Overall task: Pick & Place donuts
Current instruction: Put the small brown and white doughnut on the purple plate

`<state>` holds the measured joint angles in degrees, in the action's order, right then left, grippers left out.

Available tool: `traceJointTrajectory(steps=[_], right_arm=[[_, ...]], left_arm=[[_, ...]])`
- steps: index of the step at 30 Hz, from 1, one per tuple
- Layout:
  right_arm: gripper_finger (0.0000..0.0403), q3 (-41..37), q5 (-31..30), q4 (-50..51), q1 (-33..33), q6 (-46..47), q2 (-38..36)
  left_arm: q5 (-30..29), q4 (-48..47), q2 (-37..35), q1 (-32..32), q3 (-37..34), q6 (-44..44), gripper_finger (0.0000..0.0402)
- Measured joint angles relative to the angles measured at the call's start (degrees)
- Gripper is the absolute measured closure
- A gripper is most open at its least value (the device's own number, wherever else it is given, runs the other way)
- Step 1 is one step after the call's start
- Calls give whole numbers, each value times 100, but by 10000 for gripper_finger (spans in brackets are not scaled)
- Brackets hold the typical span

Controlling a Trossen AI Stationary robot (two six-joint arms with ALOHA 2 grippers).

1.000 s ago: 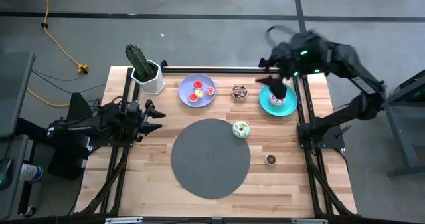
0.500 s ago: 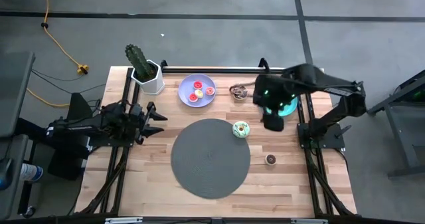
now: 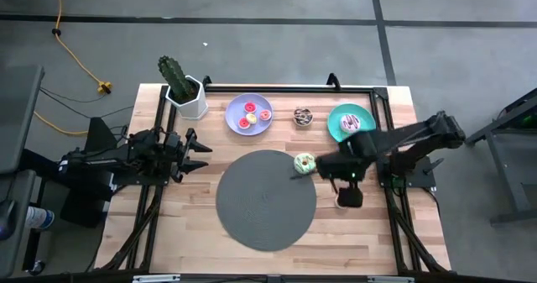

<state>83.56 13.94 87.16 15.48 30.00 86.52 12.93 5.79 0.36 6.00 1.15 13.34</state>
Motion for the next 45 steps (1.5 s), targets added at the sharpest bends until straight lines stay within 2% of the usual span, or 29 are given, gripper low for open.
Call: traceJointTrajectory(steps=[5,12,20,25,30,35,40,45], right_arm=[[111,-675,206,-536,511,886,0],[111,-1417,96,-1234,1199,2453,0],[111,-1776,-1012,-1821,2008,4961,-2],[111,-1997,-890,-1800,2110,6591,-2],[111,-2147,-994,-1882,2101,7780,-2],[111,-2450,-976,-2161,2020,8288,-2],[111,-2855,-1125,-3024,1925,8303,-2],[111,-3265,-1252,-3164,1809,8226,-2]], left_arm=[[-3,1,0,0,0,20,172],[-5,1,0,0,2,22,172],[-9,3,0,0,2,22,172],[-9,3,0,0,2,24,172],[-10,3,0,0,2,24,172],[-12,5,0,0,2,24,172],[-11,3,0,0,4,24,172],[-11,5,0,0,4,24,172]])
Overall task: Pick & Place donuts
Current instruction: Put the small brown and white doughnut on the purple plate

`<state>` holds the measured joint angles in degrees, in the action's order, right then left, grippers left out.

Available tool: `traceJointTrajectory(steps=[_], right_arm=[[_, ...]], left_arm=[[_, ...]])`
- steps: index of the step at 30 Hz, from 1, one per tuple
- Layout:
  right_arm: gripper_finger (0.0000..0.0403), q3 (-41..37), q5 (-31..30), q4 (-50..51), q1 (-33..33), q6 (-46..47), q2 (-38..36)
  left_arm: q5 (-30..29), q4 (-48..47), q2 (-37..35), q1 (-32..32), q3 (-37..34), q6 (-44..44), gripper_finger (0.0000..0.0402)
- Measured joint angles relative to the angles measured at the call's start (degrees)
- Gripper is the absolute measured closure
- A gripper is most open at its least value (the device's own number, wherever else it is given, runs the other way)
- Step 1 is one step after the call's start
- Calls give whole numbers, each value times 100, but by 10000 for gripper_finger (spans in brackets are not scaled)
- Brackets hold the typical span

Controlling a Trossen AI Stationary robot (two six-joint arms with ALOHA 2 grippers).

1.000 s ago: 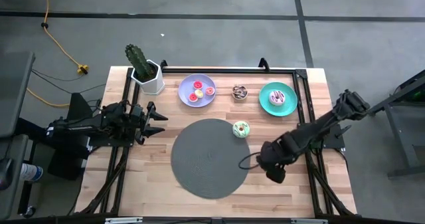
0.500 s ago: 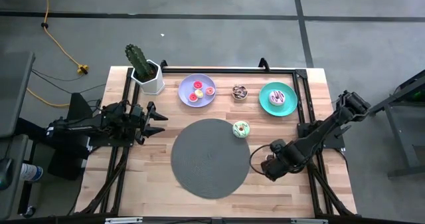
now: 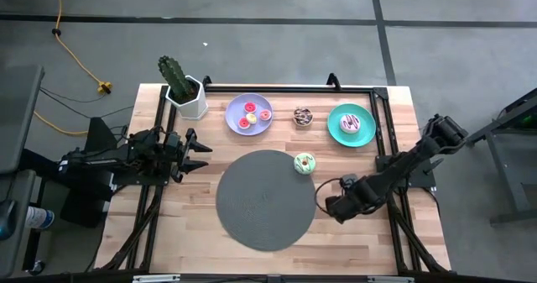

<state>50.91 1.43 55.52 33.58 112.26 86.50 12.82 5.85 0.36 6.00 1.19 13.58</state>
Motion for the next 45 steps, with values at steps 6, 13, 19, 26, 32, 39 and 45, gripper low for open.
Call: traceJointTrajectory(steps=[6,13,19,26,32,39,45], right_arm=[[111,-375,24,-374,-96,-232,0],[111,-496,-261,-884,-102,-468,-2],[111,-496,-234,-891,-137,-717,-2],[111,-496,-54,-789,-137,-781,-19],[111,-496,-1,-667,-137,-783,-390],[111,-496,-375,-270,-208,-775,-1070],[111,-492,-522,-280,-449,-1082,-1171]], left_arm=[[0,0,0,-2,0,0,172],[0,-2,0,0,0,0,172],[0,0,0,0,0,0,172],[0,0,0,0,0,0,172],[0,0,0,0,0,0,172],[0,0,0,-2,0,0,172],[0,0,0,0,0,0,172]])
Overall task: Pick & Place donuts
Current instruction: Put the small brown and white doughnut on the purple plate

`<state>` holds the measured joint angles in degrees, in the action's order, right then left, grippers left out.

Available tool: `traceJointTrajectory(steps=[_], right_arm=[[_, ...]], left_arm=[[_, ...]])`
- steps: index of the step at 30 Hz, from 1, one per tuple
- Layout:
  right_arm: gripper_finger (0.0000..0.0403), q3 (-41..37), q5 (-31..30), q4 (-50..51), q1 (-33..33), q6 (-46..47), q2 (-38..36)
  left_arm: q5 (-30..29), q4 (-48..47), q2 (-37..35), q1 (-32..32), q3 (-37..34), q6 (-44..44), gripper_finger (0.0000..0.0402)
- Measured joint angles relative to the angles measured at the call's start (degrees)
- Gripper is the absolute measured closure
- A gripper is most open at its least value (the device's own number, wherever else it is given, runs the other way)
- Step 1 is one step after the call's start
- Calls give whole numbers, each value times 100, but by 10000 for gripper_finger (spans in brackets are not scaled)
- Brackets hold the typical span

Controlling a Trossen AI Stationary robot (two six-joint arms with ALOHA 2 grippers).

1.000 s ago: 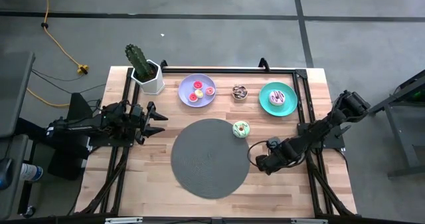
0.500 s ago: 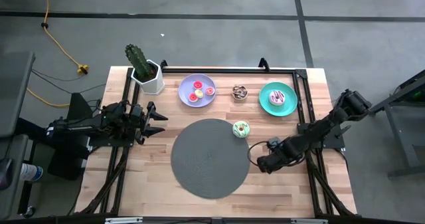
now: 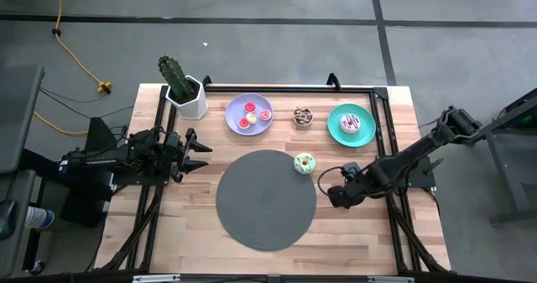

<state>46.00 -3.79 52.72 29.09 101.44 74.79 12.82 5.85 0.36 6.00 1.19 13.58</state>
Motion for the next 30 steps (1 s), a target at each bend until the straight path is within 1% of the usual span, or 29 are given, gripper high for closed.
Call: traceJointTrajectory(steps=[8,16,21,30], right_arm=[[111,0,119,-129,-272,-279,383],[111,0,437,-328,-287,-292,854],[111,0,443,-501,-287,-262,999],[111,0,519,-343,-287,-112,1110]], left_arm=[[0,0,0,0,0,0,172],[0,-1,0,0,0,0,172],[0,0,0,0,0,0,172],[0,0,0,0,1,0,172]])
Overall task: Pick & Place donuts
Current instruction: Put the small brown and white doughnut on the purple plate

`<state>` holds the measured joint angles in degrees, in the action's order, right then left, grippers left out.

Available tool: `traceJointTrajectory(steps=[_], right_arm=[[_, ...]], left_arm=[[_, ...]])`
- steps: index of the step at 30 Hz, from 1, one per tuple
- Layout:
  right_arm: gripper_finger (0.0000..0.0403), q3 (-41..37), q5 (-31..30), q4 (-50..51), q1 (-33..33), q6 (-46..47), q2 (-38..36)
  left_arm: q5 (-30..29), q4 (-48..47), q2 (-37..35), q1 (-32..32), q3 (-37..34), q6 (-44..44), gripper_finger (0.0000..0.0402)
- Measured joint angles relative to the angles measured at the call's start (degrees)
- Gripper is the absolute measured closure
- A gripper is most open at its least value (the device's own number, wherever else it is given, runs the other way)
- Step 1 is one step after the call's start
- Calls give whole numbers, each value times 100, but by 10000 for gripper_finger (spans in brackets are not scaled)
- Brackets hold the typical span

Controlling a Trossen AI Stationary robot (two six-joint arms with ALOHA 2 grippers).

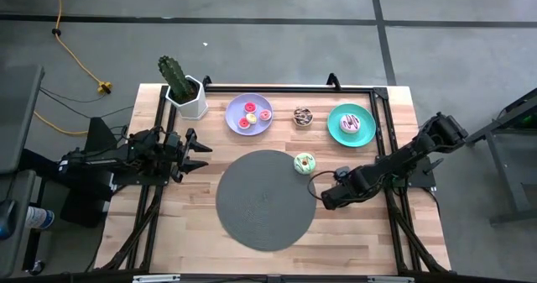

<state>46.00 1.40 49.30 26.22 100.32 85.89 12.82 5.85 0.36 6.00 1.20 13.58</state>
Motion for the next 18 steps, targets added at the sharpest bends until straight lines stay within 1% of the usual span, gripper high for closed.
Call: traceJointTrajectory(steps=[18], right_arm=[[111,0,24,34,-37,-3,0]], left_arm=[[0,-1,0,-1,1,0,172]])
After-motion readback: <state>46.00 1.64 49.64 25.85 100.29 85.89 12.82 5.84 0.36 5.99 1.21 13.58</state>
